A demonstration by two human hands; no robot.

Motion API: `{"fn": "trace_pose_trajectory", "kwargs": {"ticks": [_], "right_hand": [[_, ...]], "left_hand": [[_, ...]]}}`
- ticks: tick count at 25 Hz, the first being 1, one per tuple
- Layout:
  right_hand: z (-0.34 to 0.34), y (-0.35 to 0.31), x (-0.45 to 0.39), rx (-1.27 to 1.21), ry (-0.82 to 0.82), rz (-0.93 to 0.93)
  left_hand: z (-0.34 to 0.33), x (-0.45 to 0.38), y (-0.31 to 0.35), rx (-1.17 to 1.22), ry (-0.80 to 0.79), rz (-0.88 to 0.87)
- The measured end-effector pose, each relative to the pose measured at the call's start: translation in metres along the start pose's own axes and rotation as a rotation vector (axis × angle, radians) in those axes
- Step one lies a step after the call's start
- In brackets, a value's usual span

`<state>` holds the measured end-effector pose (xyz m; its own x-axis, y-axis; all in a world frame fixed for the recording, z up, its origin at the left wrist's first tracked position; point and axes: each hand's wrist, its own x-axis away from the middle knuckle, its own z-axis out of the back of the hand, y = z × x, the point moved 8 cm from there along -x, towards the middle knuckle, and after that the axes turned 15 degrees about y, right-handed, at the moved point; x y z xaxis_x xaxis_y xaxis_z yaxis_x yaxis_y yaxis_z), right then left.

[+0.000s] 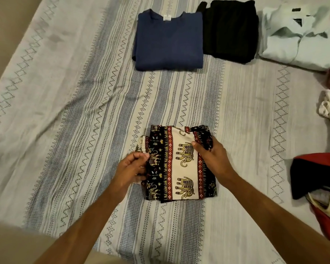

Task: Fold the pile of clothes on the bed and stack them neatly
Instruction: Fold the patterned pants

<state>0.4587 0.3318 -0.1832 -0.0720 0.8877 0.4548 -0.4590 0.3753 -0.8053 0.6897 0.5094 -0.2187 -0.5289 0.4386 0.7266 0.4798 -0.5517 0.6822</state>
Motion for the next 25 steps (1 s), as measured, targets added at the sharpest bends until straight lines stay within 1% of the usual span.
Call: {"fn": "trace_pose_trajectory", "kwargs": {"ticks": [3,5,7,9,11,13,15,17,18,19,20,23,24,25], "right_hand": [[0.012,-0.024,-0.009,-0.012,-0.073,-0.027],[0.034,-0.058,-0.019,0.049,-0.088,0.045],[0.064,-0.101,-0.03,0.158,-0.067,0.149],[0.096,-0.15,-0.04,0.295,-0.005,0.284],[0.121,-0.202,-0.043,0.471,0.086,0.481],[0.137,-0.247,-0.035,0.655,0.228,0.732],[0.141,-0.267,-0.017,0.806,0.378,0.908],[0.124,-0.253,-0.003,0.961,0.45,0.986],[0.107,-0.235,0.004,1.025,0.441,0.998],[0.086,-0.208,0.009,1.073,0.377,0.983],[0.063,-0.174,0.012,1.118,0.26,0.939],[0.002,-0.055,0.034,1.236,-0.198,0.738],[-0.009,-0.028,0.044,1.256,-0.278,0.708],[-0.012,-0.014,0.049,1.256,-0.264,0.731]], "left_hand": [[0.015,-0.007,-0.005,0.109,0.095,0.112],[0.026,-0.01,-0.008,0.134,0.123,0.161],[0.031,-0.01,-0.01,0.135,0.102,0.183],[0.033,-0.009,-0.011,0.139,0.09,0.178],[0.033,-0.009,-0.011,0.145,0.1,0.17],[0.031,-0.009,-0.012,0.147,0.11,0.165],[0.03,-0.008,-0.011,0.145,0.111,0.16],[0.028,-0.008,-0.009,0.129,0.12,0.151],[0.028,-0.009,-0.008,0.112,0.127,0.138],[0.027,-0.008,-0.007,0.093,0.132,0.125],[0.025,-0.008,-0.006,0.072,0.137,0.11],[0.016,-0.002,-0.001,-0.001,0.136,0.034],[0.012,0.0,0.002,-0.019,0.126,-0.001],[0.005,0.001,0.006,-0.03,0.11,-0.037]]}}
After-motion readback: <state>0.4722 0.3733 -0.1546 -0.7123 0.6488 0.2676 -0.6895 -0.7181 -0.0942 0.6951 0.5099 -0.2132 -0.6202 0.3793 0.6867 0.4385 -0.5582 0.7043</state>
